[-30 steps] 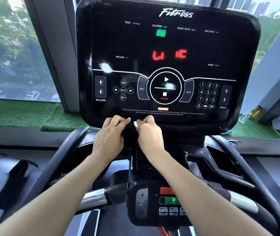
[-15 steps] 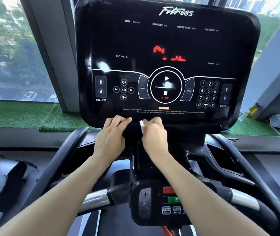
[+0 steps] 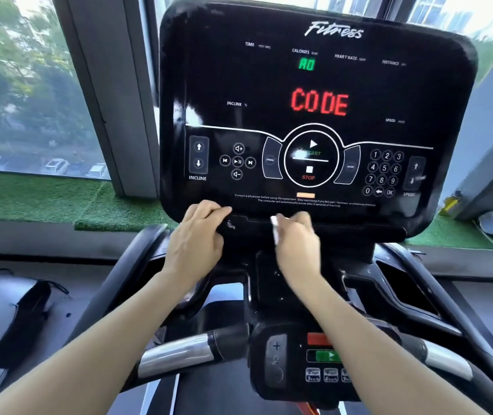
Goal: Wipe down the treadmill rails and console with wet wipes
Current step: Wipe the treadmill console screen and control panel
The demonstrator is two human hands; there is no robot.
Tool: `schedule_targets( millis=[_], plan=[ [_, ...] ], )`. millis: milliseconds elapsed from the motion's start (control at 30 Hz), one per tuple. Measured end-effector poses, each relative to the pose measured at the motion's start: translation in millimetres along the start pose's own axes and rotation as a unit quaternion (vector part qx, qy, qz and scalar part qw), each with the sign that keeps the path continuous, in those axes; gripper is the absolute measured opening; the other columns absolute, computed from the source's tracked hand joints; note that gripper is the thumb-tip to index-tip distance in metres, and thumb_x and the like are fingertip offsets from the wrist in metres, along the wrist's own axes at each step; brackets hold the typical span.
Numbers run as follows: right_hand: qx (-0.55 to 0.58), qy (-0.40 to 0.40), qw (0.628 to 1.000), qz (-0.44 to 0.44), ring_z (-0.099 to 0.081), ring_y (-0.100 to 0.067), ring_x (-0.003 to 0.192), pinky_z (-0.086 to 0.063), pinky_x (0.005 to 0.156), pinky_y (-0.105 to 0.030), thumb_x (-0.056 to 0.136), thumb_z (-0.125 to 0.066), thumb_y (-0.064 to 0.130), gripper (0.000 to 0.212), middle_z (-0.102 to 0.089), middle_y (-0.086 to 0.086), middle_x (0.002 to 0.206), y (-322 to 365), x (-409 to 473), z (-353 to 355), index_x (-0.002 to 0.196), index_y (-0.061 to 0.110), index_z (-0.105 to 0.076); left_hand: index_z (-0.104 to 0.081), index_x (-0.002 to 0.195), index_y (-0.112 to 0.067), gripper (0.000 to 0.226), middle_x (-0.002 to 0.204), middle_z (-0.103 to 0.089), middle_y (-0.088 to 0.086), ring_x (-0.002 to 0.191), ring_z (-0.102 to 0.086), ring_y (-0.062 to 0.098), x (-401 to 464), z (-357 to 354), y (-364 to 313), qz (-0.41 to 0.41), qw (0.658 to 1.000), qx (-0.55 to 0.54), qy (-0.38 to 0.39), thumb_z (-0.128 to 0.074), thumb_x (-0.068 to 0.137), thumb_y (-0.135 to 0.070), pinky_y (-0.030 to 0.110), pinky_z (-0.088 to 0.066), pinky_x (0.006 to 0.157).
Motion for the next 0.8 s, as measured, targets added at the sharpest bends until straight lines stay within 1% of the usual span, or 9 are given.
schedule_targets(
  millis=[133, 233, 367, 400, 467, 567, 633, 700, 800],
  plan=[
    [-0.086, 0.045, 0.994, 0.046, -0.055, -0.032, 0.080, -0.033, 0.062, -0.032, 0.099, -0.036, 0.009, 0.022, -0.044, -0.011, 0.107, 50, -1, -26, 0.107, 0.001, -0.055, -0.062, 0.123, -0.010, 0.053, 0.114, -0.054, 0.000, 0.107, -0.045, 0.018, -5, 7, 22, 0.025, 1.000, -0.011, -0.013, -0.054, 0.073, 0.007, 0.040, -0.051, 0.079],
    [-0.071, 0.026, 0.996, 0.047, -0.045, -0.027, 0.065, -0.035, 0.057, -0.033, 0.099, -0.039, 0.009, 0.019, -0.044, -0.009, 0.101, 49, 1, -27, 0.101, 0.001, -0.057, -0.063, 0.119, -0.005, 0.050, 0.109, -0.055, 0.004, 0.105, -0.051, 0.022, -4, 6, 20, 0.025, 0.999, -0.030, -0.019, -0.054, 0.074, 0.011, 0.028, -0.045, 0.082],
    [0.019, -0.026, 0.999, 0.041, -0.053, -0.030, 0.060, -0.051, 0.055, -0.039, 0.094, -0.052, 0.005, 0.012, -0.049, -0.010, 0.091, 43, -3, -28, 0.096, 0.000, -0.063, -0.066, 0.115, -0.004, 0.048, 0.102, -0.057, 0.004, 0.099, -0.053, 0.021, -2, 11, 19, 0.040, 0.997, -0.052, -0.033, -0.053, 0.073, 0.015, 0.020, -0.036, 0.079],
    [0.038, -0.035, 0.997, 0.060, -0.053, -0.029, 0.056, -0.051, 0.050, -0.037, 0.090, -0.058, 0.002, 0.010, -0.050, -0.010, 0.086, 47, -5, -29, 0.096, -0.001, -0.065, -0.066, 0.116, -0.005, 0.050, 0.102, -0.057, 0.003, 0.099, -0.054, 0.020, -2, 11, 20, 0.041, 0.997, -0.054, -0.031, -0.053, 0.072, 0.015, 0.019, -0.036, 0.079],
    [0.049, -0.034, 0.992, 0.115, -0.052, -0.026, 0.051, -0.048, 0.044, -0.030, 0.082, -0.068, 0.000, 0.019, -0.052, -0.009, 0.081, 60, -8, -35, 0.101, 0.000, -0.067, -0.065, 0.119, -0.008, 0.053, 0.102, -0.055, -0.003, 0.099, -0.054, 0.016, -3, 12, 23, 0.044, 0.997, -0.068, -0.020, -0.053, 0.072, 0.014, 0.017, -0.035, 0.079],
    [0.039, -0.027, 0.986, 0.160, -0.051, -0.025, 0.050, -0.046, 0.040, -0.029, 0.080, -0.072, 0.003, 0.026, -0.052, -0.010, 0.080, 77, -9, -42, 0.105, 0.001, -0.067, -0.063, 0.122, -0.012, 0.055, 0.104, -0.048, -0.013, 0.095, -0.050, 0.007, -5, 11, 28, 0.062, 0.993, -0.102, -0.002, -0.052, 0.074, 0.012, 0.007, -0.032, 0.078],
    [0.023, -0.036, 0.981, 0.187, -0.053, -0.026, 0.050, -0.045, 0.040, -0.027, 0.080, -0.069, 0.003, 0.027, -0.053, -0.011, 0.081, 80, -9, -40, 0.107, 0.000, -0.067, -0.061, 0.124, -0.012, 0.055, 0.109, -0.048, -0.013, 0.097, -0.051, 0.007, -7, 12, 29, 0.064, 0.991, -0.116, 0.005, -0.052, 0.075, 0.012, 0.004, -0.031, 0.079],
    [-0.009, -0.028, 0.976, 0.215, -0.055, -0.026, 0.055, -0.041, 0.044, -0.025, 0.087, -0.058, 0.010, 0.028, -0.055, -0.011, 0.085, 71, -8, -35, 0.112, 0.000, -0.065, -0.059, 0.126, -0.011, 0.053, 0.115, -0.050, -0.008, 0.098, -0.050, 0.007, -10, 12, 32, 0.075, 0.989, -0.124, 0.009, -0.053, 0.078, 0.010, 0.007, -0.031, 0.081],
    [-0.026, 0.025, 0.983, 0.179, -0.054, -0.026, 0.073, -0.038, 0.059, -0.027, 0.097, -0.048, 0.011, 0.028, -0.051, -0.008, 0.098, 36, -3, -31, 0.122, 0.005, -0.058, -0.058, 0.128, -0.014, 0.053, 0.113, -0.048, -0.009, 0.093, -0.049, 0.004, -15, 9, 39, 0.104, 0.984, -0.145, 0.016, -0.051, 0.081, 0.008, 0.003, -0.031, 0.076]
  ],
)
Point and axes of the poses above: each hand's wrist, its own x-axis towards the middle knuckle, its own z-axis out of the back of the hand, y = z × x, the point moved 8 cm from there along x, towards the middle knuckle
